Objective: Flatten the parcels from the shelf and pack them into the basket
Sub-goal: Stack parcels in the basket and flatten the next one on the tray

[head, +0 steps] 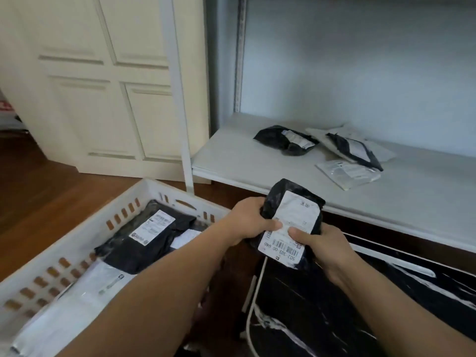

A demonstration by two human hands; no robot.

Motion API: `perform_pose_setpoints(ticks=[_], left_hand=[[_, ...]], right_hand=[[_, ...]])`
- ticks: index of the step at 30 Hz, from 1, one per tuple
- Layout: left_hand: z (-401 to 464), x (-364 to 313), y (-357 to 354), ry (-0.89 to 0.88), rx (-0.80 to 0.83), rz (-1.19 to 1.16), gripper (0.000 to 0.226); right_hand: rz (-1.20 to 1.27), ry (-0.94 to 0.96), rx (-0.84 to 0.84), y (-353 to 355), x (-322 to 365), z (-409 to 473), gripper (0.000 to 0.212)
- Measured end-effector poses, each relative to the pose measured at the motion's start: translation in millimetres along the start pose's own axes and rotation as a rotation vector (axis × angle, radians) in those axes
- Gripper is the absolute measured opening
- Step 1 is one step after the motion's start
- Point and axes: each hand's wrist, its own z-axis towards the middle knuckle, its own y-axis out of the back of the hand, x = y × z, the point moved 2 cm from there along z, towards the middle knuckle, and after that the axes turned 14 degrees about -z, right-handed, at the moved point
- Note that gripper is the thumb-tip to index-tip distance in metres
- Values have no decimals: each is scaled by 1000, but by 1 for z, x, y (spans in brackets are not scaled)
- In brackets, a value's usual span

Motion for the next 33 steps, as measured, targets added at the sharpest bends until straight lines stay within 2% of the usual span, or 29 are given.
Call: perform_pose_setpoints(ticks=[4,7,9,12,15,18,20,22,25,27,29,30,33], left_hand=[[-21,37,83,54,-231,-164,24],[-36,67,134,138,-301,-292,15],[-47,96,166,223,-358,-307,13],[-66,157,203,455,-424,-83,11],[-77,220,208,677,-331,169,24],[-79,260,184,759,-243,224,45],[-76,272,167,755,-168,380,33],[-73,274,156,736,-130,646,19],[-67,264,152,655,-141,934,16],[-60,263,154,553,-105,843,21],[-60,272,151,557,23,579,39],[-61,275,148,576,91,518,52],[-61,280,140,669,266,615,78]], right_hand=[[-34,105,40,-86,24,25,18],[-187,167,74,-146,27,42,16],[-463,245,132,-180,21,51,19],[-1021,387,231,-209,5,55,55],[-1371,492,329,-220,-12,59,65],[-1487,531,381,-226,-27,66,65],[-1499,539,396,-231,-35,70,65],[-1499,549,401,-236,-42,74,64],[-1474,548,435,-240,-47,83,59],[-1451,547,486,-241,-48,85,53],[-1421,537,526,-242,-49,84,49],[-1419,539,535,-242,-49,84,49],[-1437,540,555,-240,-51,85,51]])
